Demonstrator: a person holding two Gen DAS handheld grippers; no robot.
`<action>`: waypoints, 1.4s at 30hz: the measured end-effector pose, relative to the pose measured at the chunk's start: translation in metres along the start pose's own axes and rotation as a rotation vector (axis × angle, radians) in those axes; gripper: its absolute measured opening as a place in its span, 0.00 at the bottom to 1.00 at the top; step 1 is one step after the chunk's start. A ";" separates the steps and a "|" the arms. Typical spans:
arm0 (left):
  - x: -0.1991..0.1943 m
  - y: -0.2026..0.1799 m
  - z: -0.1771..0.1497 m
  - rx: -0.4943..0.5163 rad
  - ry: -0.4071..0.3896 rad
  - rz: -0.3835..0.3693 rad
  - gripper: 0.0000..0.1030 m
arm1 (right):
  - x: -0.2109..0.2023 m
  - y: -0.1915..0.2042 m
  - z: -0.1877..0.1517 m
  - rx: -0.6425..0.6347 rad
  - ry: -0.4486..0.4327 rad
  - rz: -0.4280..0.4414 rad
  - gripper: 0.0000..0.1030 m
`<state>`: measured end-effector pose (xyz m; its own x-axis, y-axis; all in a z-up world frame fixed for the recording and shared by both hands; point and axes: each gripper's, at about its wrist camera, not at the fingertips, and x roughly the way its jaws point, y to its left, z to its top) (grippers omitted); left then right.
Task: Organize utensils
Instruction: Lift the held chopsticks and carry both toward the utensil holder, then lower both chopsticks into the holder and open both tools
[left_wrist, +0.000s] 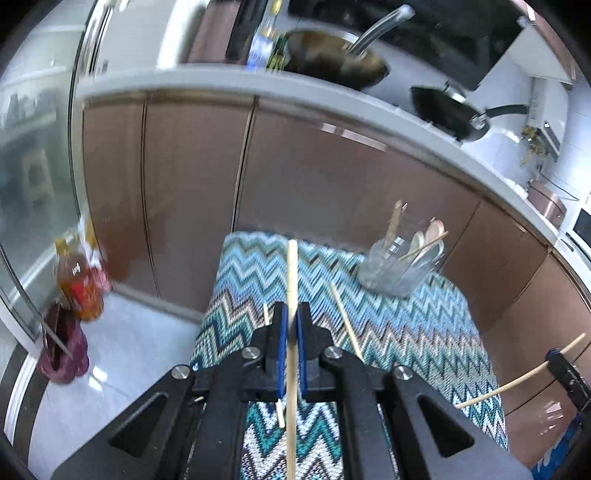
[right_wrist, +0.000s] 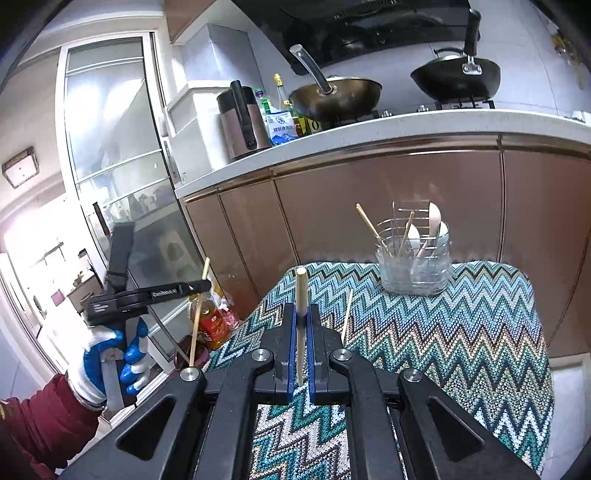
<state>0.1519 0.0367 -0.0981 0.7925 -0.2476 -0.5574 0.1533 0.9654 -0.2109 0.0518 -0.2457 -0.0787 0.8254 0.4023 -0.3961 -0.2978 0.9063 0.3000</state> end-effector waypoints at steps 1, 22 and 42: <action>-0.008 -0.005 0.001 0.013 -0.027 0.000 0.05 | -0.001 0.002 0.000 -0.005 0.000 -0.006 0.05; -0.037 -0.105 0.107 0.017 -0.456 -0.110 0.05 | 0.013 -0.035 0.103 -0.106 -0.141 -0.140 0.05; 0.189 -0.166 0.148 -0.071 -0.491 -0.135 0.05 | 0.175 -0.134 0.146 -0.120 -0.057 -0.168 0.04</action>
<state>0.3639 -0.1581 -0.0492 0.9549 -0.2854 -0.0818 0.2463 0.9154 -0.3185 0.3058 -0.3159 -0.0619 0.8930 0.2395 -0.3810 -0.2058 0.9702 0.1275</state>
